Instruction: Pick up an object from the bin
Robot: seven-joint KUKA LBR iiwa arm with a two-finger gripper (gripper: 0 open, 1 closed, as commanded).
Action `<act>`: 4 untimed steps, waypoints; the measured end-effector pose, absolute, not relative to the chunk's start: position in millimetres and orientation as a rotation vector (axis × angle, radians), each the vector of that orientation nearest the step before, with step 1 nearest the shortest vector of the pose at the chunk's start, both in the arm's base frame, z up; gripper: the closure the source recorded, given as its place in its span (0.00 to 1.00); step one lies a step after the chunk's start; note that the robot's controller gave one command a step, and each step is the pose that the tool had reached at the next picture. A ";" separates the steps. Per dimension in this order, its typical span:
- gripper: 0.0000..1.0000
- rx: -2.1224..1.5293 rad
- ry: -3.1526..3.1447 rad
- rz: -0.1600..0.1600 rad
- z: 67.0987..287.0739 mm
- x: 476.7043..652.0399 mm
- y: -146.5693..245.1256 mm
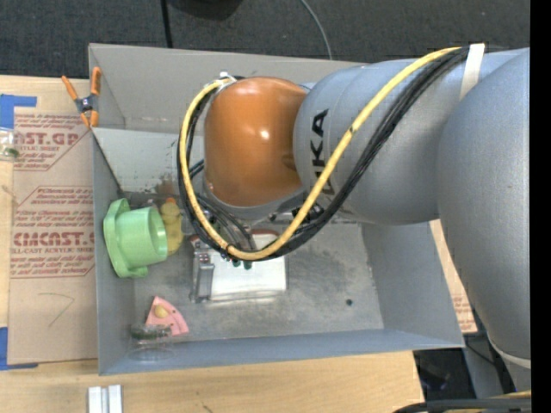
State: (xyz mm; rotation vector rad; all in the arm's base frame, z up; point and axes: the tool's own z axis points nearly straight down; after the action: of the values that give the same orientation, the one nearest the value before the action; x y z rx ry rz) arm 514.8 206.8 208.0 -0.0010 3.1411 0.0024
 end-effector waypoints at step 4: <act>0.00 -0.265 3.128 0.005 101.1 507.3 125.3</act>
Offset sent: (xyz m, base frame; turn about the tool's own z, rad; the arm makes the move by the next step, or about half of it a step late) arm 0.0412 -0.0818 -0.0941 -0.2554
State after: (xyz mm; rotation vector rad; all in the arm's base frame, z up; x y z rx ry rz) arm 507.3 125.3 101.1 -0.2653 3.1282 0.0047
